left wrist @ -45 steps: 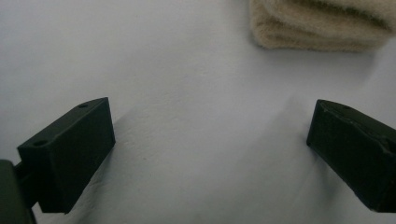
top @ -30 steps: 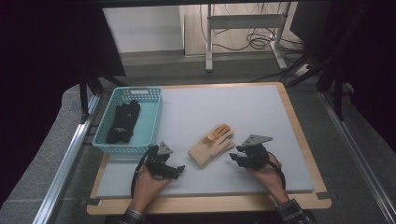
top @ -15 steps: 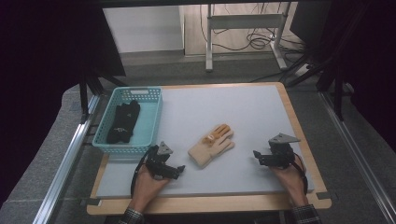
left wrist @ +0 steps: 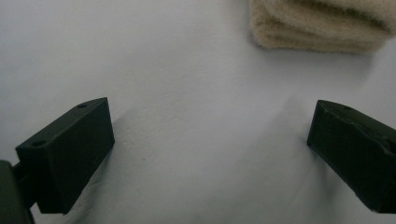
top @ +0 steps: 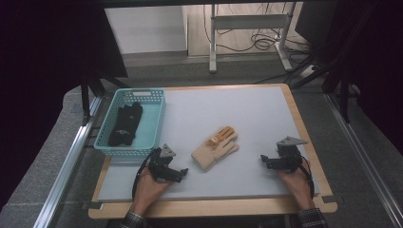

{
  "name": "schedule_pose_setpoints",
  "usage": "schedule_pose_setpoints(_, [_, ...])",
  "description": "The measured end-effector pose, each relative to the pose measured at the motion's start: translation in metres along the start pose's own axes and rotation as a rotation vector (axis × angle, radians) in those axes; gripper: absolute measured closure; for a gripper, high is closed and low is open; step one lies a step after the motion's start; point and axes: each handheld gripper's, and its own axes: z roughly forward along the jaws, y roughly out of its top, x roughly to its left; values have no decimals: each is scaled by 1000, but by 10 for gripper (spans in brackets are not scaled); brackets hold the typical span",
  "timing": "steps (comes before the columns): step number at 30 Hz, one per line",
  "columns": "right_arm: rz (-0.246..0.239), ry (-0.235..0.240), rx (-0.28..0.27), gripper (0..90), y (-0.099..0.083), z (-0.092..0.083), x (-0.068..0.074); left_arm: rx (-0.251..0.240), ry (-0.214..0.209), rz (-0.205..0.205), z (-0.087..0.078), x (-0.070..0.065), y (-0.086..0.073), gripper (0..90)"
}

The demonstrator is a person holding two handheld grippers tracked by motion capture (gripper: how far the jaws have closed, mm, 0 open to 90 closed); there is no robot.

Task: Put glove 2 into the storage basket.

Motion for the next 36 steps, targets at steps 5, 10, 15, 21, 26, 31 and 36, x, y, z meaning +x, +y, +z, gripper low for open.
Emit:
schedule_pose_setpoints(5, [-1, -3, 0, 152, 0, 0, 0, 3, -3, 3, -1, 1, 0, 9])
schedule_pose_setpoints(10, [-2, -6, -2, 150, 0, 0, 1, 0, -41, -19, -3, 4, 2, 14])
schedule_pose_setpoints(15, [-3, -9, -3, 148, 0, 0, 1, -8, -93, -38, -3, 4, 11, 13])
schedule_pose_setpoints(21, [-3, -9, -3, 147, -1, 0, 1, -1, -89, 45, 0, -13, 36, 16])
schedule_pose_setpoints(26, [-3, -9, -3, 147, -1, 0, 1, 3, -99, 78, 9, -22, 57, 15])
schedule_pose_setpoints(31, [-3, -9, -4, 147, -1, 0, 1, 15, -114, 115, 21, -32, 78, 13])
schedule_pose_setpoints(36, [-3, -9, -4, 148, -1, 0, 1, 40, -122, 126, 35, -38, 96, 7])
